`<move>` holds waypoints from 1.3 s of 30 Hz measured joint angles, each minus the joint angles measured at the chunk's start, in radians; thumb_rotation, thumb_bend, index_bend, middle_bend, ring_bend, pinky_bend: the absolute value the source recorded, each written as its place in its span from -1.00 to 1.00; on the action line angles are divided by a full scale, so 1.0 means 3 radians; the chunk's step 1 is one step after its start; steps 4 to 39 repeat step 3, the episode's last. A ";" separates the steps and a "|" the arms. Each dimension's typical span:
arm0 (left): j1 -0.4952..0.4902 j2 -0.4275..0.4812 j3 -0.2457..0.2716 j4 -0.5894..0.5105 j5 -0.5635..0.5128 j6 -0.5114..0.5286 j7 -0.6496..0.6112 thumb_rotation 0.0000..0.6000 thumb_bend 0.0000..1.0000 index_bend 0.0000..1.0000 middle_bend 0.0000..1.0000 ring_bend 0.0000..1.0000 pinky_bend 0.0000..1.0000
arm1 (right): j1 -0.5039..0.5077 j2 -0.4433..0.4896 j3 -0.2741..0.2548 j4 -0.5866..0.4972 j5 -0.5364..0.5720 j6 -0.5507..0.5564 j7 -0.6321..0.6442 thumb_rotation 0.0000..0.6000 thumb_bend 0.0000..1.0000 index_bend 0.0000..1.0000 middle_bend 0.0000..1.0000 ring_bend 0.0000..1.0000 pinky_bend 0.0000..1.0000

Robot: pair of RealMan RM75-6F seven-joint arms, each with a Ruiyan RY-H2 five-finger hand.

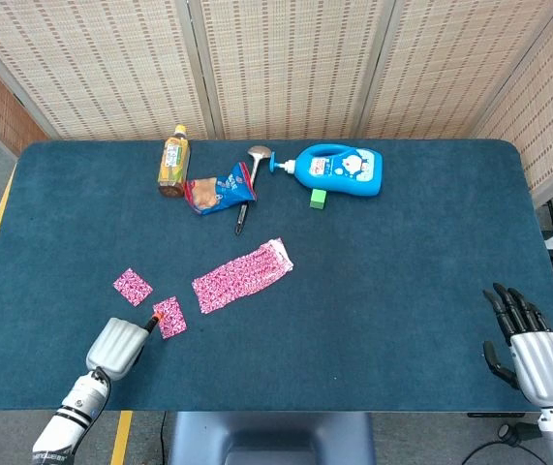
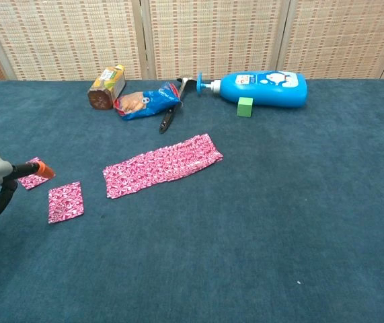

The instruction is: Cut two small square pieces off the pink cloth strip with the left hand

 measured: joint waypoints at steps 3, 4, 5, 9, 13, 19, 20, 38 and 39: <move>0.0116 0.0054 -0.0023 0.0065 0.0257 0.0230 -0.0240 1.00 0.15 -0.95 -0.29 -0.02 0.25 | 0.0001 0.0003 -0.0004 0.0001 -0.0011 0.0004 0.0015 1.00 -0.04 -1.00 -1.00 -1.00 -0.67; 0.0116 0.0054 -0.0023 0.0065 0.0257 0.0230 -0.0240 1.00 0.15 -0.95 -0.29 -0.02 0.25 | 0.0001 0.0003 -0.0004 0.0001 -0.0011 0.0004 0.0015 1.00 -0.04 -1.00 -1.00 -1.00 -0.67; 0.0116 0.0054 -0.0023 0.0065 0.0257 0.0230 -0.0240 1.00 0.15 -0.95 -0.29 -0.02 0.25 | 0.0001 0.0003 -0.0004 0.0001 -0.0011 0.0004 0.0015 1.00 -0.04 -1.00 -1.00 -1.00 -0.67; 0.0116 0.0054 -0.0023 0.0065 0.0257 0.0230 -0.0240 1.00 0.15 -0.95 -0.29 -0.02 0.25 | 0.0001 0.0003 -0.0004 0.0001 -0.0011 0.0004 0.0015 1.00 -0.04 -1.00 -1.00 -1.00 -0.67; 0.0116 0.0054 -0.0023 0.0065 0.0257 0.0230 -0.0240 1.00 0.15 -0.95 -0.29 -0.02 0.25 | 0.0001 0.0003 -0.0004 0.0001 -0.0011 0.0004 0.0015 1.00 -0.04 -1.00 -1.00 -1.00 -0.67; 0.0116 0.0054 -0.0023 0.0065 0.0257 0.0230 -0.0240 1.00 0.15 -0.95 -0.29 -0.02 0.25 | 0.0001 0.0003 -0.0004 0.0001 -0.0011 0.0004 0.0015 1.00 -0.04 -1.00 -1.00 -1.00 -0.67; 0.0116 0.0054 -0.0023 0.0065 0.0257 0.0230 -0.0240 1.00 0.15 -0.95 -0.29 -0.02 0.25 | 0.0001 0.0003 -0.0004 0.0001 -0.0011 0.0004 0.0015 1.00 -0.04 -1.00 -1.00 -1.00 -0.67; 0.0116 0.0054 -0.0023 0.0065 0.0257 0.0230 -0.0240 1.00 0.15 -0.95 -0.29 -0.02 0.25 | 0.0001 0.0003 -0.0004 0.0001 -0.0011 0.0004 0.0015 1.00 -0.04 -1.00 -1.00 -1.00 -0.67; 0.0116 0.0054 -0.0023 0.0065 0.0257 0.0230 -0.0240 1.00 0.15 -0.95 -0.29 -0.02 0.25 | 0.0001 0.0003 -0.0004 0.0001 -0.0011 0.0004 0.0015 1.00 -0.04 -1.00 -1.00 -1.00 -0.67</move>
